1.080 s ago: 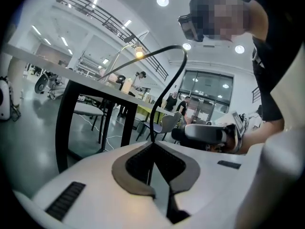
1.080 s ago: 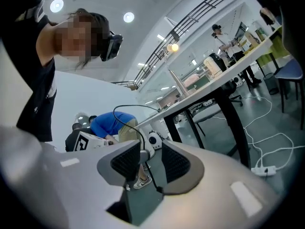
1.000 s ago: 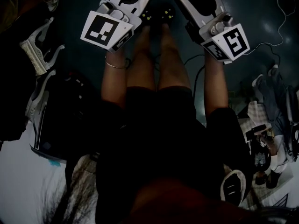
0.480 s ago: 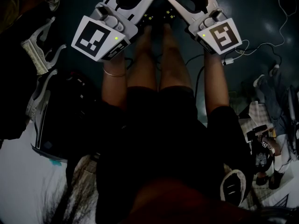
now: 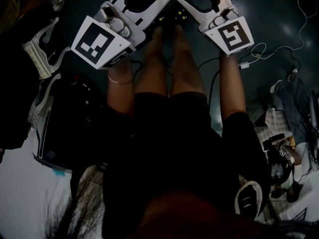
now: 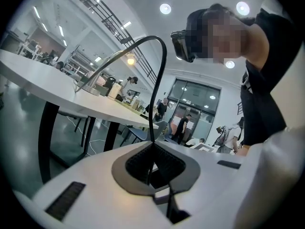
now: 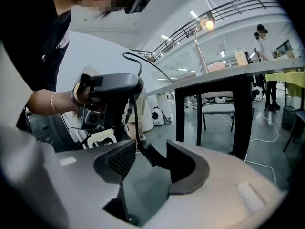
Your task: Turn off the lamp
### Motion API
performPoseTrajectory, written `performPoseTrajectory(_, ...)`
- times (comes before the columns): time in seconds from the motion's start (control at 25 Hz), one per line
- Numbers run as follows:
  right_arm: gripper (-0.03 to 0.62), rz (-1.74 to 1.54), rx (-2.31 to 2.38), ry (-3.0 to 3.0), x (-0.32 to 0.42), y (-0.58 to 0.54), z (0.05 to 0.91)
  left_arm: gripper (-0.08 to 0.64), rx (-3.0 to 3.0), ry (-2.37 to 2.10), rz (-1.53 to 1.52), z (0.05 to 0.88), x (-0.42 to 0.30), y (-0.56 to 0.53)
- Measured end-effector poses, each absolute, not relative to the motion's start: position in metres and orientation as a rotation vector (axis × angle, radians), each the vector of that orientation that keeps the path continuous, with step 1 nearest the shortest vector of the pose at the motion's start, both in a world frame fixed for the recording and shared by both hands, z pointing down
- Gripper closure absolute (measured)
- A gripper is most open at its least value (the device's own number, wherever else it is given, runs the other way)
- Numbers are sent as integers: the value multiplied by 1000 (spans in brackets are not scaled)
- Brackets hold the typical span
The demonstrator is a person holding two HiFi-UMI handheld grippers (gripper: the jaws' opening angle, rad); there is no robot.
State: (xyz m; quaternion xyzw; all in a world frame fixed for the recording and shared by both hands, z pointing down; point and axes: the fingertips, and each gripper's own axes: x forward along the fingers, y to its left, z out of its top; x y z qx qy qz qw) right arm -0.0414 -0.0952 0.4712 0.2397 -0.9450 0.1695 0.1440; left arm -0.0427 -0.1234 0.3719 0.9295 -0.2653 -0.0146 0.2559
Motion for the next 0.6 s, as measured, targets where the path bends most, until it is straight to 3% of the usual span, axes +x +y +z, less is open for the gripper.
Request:
performPoseTrajectory(0.36, 422, 254, 578, -2609, -48, -87, 486, 548, 2576, -648, -10, 366, -41, -117)
performPoseTrajectory(0.6, 422, 280, 585, -2619, -50, -89, 489, 548, 2579, -688, -31, 361, -48, -121)
